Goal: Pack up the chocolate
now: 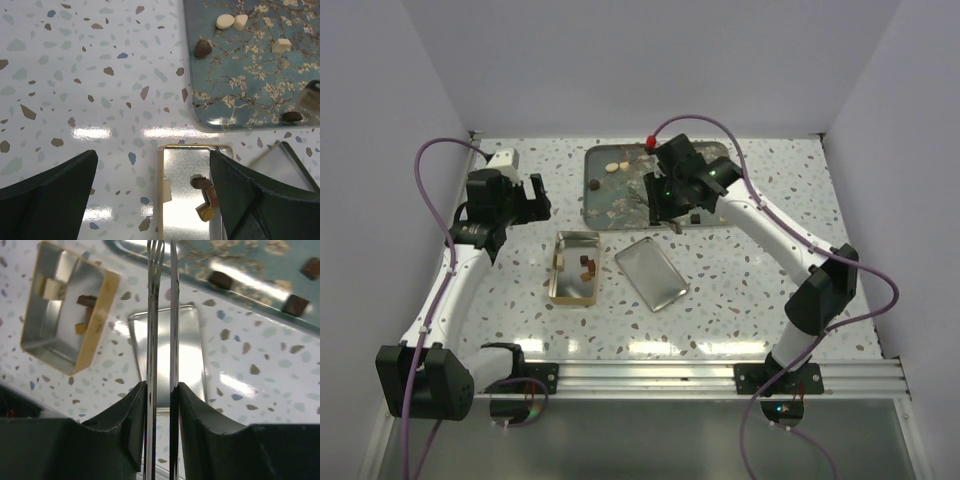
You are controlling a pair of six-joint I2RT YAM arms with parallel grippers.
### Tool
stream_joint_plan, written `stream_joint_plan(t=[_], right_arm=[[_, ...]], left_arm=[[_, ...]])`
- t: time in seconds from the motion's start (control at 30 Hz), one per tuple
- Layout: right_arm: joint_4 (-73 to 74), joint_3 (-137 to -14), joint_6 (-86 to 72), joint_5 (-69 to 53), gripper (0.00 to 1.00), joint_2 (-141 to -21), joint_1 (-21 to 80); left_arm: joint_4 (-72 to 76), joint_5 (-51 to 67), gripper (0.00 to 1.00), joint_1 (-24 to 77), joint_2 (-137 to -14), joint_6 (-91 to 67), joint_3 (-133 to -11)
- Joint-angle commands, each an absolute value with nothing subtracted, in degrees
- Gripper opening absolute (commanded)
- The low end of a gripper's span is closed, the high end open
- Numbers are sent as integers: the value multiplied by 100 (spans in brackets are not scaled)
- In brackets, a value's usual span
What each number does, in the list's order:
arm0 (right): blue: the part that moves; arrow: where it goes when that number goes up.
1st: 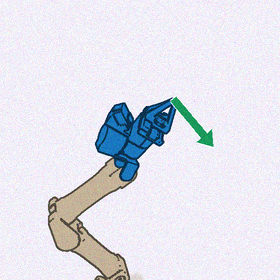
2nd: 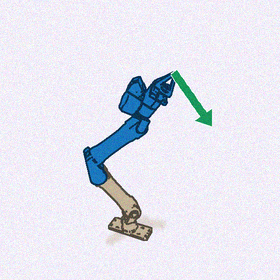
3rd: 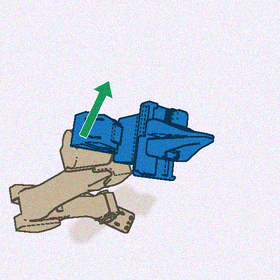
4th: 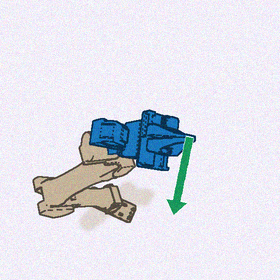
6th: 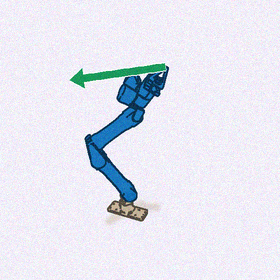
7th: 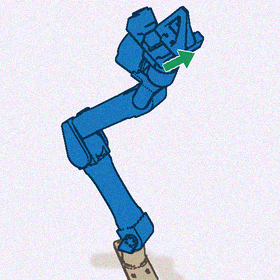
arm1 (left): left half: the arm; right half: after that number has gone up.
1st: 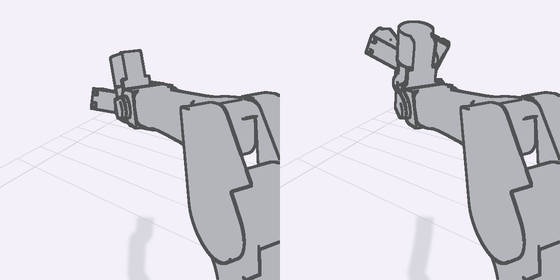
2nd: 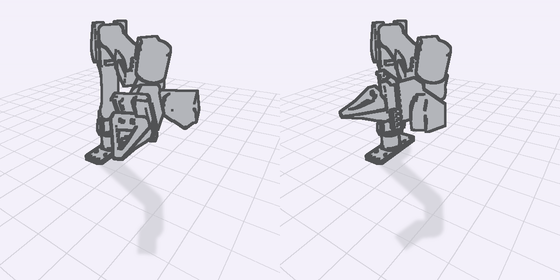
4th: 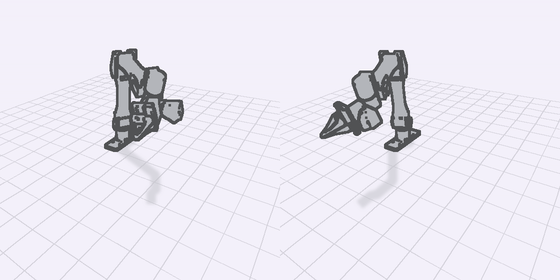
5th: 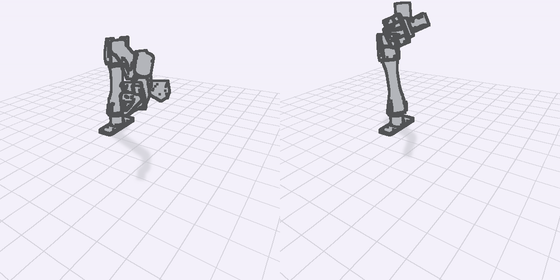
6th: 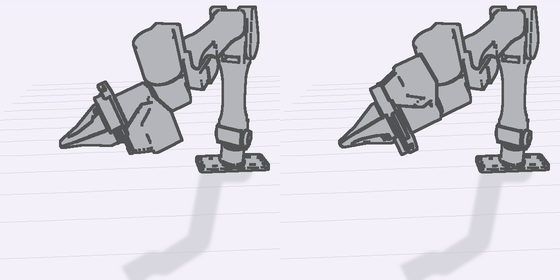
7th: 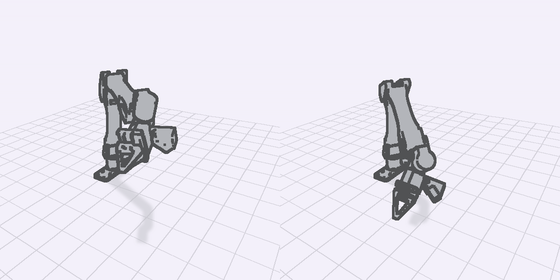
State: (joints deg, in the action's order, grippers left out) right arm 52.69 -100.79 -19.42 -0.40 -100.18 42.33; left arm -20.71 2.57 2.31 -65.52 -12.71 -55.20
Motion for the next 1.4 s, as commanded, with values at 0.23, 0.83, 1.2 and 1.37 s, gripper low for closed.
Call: stream_joint_plan(t=[0.23, 0.83, 1.2, 1.37], right_arm=[[5248, -9194, -2135, 1151, 33, -9176, 3077], [4957, -8657, -2645, 1556, 38, -9606, 2883], [4518, -8341, -2900, 1152, 41, -9835, 2725], [4439, -8385, -2927, 1072, 41, -9966, 2690]], left_arm=[[-1863, 308, 100, 193, -6478, -1275, -5572], [-1881, 281, 100, 193, -6434, -1257, -5555], [-1890, 246, 100, 193, -6372, -1231, -5520], [-1907, 229, 100, 193, -6363, -1222, -5528]])
